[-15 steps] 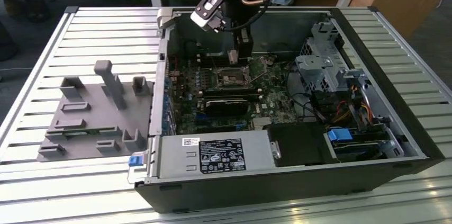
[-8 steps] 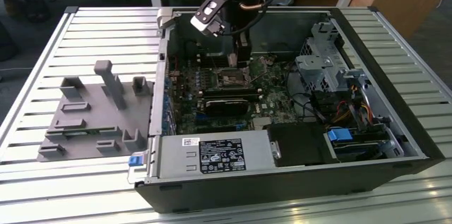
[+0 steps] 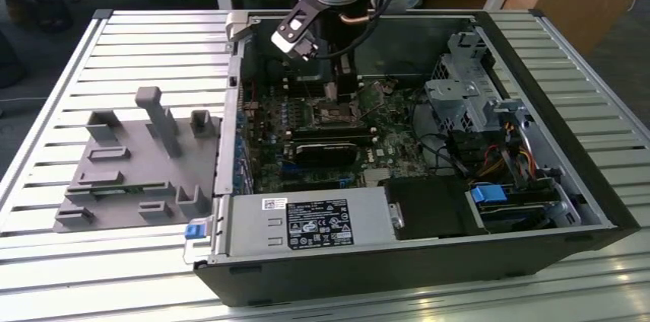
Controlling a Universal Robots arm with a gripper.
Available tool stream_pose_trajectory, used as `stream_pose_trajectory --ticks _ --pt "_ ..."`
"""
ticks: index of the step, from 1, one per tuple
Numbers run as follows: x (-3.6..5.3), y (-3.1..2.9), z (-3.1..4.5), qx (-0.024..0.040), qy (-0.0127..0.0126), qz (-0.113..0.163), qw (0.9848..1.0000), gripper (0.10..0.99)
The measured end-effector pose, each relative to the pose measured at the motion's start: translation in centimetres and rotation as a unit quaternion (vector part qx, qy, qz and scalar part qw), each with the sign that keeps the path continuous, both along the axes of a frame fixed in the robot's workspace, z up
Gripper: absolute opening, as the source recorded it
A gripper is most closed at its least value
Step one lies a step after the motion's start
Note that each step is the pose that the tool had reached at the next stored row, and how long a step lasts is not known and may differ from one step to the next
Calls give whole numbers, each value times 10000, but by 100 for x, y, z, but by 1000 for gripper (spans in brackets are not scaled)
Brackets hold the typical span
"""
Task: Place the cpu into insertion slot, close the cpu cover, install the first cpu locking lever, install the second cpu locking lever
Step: 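Place the cpu into insertion slot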
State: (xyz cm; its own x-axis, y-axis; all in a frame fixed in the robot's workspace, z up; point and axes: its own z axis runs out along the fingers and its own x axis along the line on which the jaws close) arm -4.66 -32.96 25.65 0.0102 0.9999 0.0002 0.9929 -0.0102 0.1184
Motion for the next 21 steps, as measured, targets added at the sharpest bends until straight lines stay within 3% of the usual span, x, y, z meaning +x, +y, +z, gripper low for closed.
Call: stream_pose_trajectory --ticks 8,21 --pt "-7 65 -144 -17 0 10 10000 525" --pt "-34 95 -382 -83 0 10 10000 525"
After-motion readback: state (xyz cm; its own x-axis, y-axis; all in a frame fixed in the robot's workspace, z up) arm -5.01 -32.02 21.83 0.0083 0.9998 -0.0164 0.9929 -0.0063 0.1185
